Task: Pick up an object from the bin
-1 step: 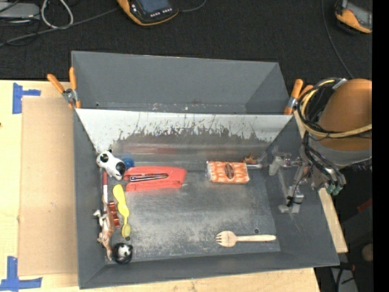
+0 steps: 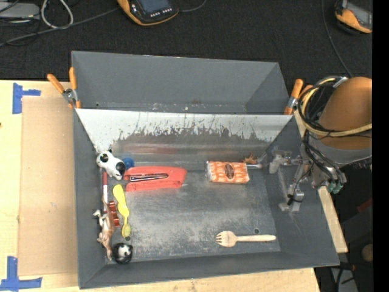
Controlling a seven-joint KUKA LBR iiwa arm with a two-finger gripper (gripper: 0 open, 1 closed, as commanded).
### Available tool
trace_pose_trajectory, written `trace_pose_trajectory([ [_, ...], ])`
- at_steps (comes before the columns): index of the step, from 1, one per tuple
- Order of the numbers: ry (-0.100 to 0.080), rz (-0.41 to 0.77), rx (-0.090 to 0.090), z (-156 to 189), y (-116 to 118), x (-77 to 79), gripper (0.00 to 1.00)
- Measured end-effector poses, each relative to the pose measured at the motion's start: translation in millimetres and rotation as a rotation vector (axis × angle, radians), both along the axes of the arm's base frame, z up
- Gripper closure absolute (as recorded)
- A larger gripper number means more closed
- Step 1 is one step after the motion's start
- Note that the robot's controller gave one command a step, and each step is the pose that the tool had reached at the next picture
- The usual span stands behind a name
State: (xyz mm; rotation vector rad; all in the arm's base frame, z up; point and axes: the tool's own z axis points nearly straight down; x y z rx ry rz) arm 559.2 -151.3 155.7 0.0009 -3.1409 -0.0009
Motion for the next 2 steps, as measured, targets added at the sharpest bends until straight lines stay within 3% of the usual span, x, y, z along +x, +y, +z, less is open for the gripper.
trace_pose_trajectory([
  [1,0.0,0.054,0.001,18,27,53.8,0.0],
  [2,0.005,-0.079,0.002,13,64,35.2,0.0],
])
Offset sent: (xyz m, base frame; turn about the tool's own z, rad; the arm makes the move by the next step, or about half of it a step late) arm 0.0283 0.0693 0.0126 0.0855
